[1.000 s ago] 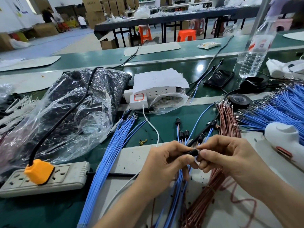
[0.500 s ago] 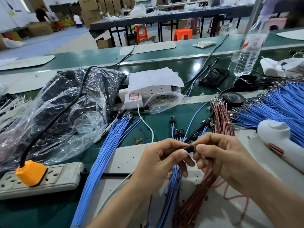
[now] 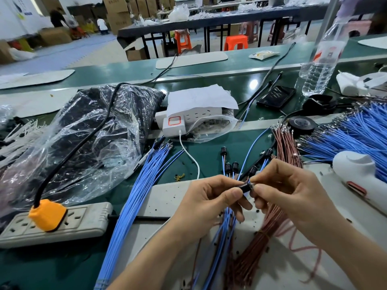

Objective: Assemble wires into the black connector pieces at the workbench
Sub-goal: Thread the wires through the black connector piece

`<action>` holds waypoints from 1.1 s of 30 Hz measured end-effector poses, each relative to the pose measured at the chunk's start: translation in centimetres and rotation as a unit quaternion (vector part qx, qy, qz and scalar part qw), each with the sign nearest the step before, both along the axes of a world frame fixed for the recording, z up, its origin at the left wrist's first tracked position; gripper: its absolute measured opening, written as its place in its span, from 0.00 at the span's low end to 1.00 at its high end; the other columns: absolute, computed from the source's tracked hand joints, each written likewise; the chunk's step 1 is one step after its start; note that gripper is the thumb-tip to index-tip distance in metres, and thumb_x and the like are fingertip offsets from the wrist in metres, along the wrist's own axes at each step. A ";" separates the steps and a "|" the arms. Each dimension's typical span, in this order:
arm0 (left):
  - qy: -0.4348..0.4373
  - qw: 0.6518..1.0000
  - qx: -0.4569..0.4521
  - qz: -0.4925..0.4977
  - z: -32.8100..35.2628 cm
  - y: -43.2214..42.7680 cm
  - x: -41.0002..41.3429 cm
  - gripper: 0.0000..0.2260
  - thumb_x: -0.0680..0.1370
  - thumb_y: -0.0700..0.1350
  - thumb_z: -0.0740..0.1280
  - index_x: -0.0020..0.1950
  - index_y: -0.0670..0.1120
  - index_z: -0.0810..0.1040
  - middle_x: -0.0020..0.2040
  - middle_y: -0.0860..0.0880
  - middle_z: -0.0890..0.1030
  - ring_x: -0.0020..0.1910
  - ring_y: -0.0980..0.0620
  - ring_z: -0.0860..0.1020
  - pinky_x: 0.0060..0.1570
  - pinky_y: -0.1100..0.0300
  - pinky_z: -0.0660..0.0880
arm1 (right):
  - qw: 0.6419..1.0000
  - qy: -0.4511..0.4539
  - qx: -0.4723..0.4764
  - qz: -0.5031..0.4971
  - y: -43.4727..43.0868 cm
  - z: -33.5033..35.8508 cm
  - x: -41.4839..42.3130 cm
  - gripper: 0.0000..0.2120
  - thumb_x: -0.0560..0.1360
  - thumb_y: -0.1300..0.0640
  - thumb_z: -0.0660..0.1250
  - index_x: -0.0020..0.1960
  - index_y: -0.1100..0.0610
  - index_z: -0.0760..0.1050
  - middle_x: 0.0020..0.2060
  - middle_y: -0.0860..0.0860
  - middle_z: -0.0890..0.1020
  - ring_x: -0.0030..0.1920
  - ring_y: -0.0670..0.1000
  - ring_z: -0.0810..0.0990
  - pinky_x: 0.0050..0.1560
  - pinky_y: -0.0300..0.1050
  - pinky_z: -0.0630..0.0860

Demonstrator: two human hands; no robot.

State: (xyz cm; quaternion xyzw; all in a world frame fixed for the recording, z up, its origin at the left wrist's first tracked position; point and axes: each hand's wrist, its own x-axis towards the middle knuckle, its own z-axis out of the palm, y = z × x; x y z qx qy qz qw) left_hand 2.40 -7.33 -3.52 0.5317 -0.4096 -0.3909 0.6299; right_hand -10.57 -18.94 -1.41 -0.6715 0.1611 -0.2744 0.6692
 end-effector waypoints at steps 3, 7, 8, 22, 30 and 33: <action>-0.007 1.000 0.018 -0.007 0.2 0.0 -0.1 0.08 0.74 0.41 0.65 0.50 0.39 0.77 0.36 0.48 0.83 0.30 0.52 0.78 0.33 0.33 0.68 | 1.000 0.010 0.011 0.013 -0.3 0.0 0.0 0.08 0.66 0.72 0.70 0.34 0.61 0.78 0.27 0.58 0.80 0.25 0.51 0.77 0.26 0.40 0.76; -0.006 1.000 0.024 -0.010 0.3 0.0 -0.3 0.08 0.73 0.40 0.65 0.51 0.38 0.77 0.36 0.49 0.83 0.31 0.51 0.79 0.34 0.30 0.67 | 0.997 0.028 0.060 0.043 -0.5 0.0 0.1 0.04 0.61 0.59 0.71 0.35 0.57 0.82 0.27 0.59 0.79 0.24 0.51 0.77 0.25 0.40 0.74; -0.006 1.000 0.024 -0.008 0.2 0.0 -0.3 0.08 0.73 0.40 0.66 0.51 0.38 0.77 0.36 0.48 0.83 0.31 0.50 0.78 0.34 0.32 0.68 | 0.997 0.031 0.059 0.045 -0.6 0.1 0.0 0.03 0.61 0.60 0.71 0.35 0.58 0.81 0.27 0.59 0.79 0.25 0.52 0.77 0.25 0.40 0.75; 0.021 0.999 0.018 -0.018 -0.4 0.0 0.0 0.03 0.73 0.34 0.66 0.46 0.39 0.77 0.31 0.49 0.81 0.27 0.56 0.78 0.32 0.68 0.74 | 0.993 0.077 0.040 0.078 -0.9 -0.1 -0.3 0.07 0.63 0.63 0.71 0.38 0.66 0.79 0.30 0.62 0.81 0.29 0.54 0.80 0.30 0.40 0.78; 0.021 0.999 -0.003 -0.031 -0.1 0.2 0.1 0.07 0.73 0.41 0.66 0.47 0.38 0.78 0.33 0.48 0.82 0.27 0.53 0.79 0.34 0.66 0.74 | 0.996 0.040 0.034 0.070 -0.8 -0.2 0.0 0.08 0.62 0.61 0.71 0.37 0.65 0.80 0.28 0.59 0.79 0.26 0.52 0.76 0.25 0.39 0.74; 0.018 0.999 -0.009 -0.045 0.2 0.3 0.2 0.08 0.75 0.42 0.65 0.48 0.36 0.76 0.35 0.46 0.82 0.29 0.51 0.80 0.35 0.64 0.75 | 0.994 0.034 0.052 0.087 -1.1 -0.3 -0.1 0.08 0.61 0.59 0.72 0.38 0.63 0.82 0.27 0.59 0.78 0.25 0.52 0.75 0.24 0.39 0.73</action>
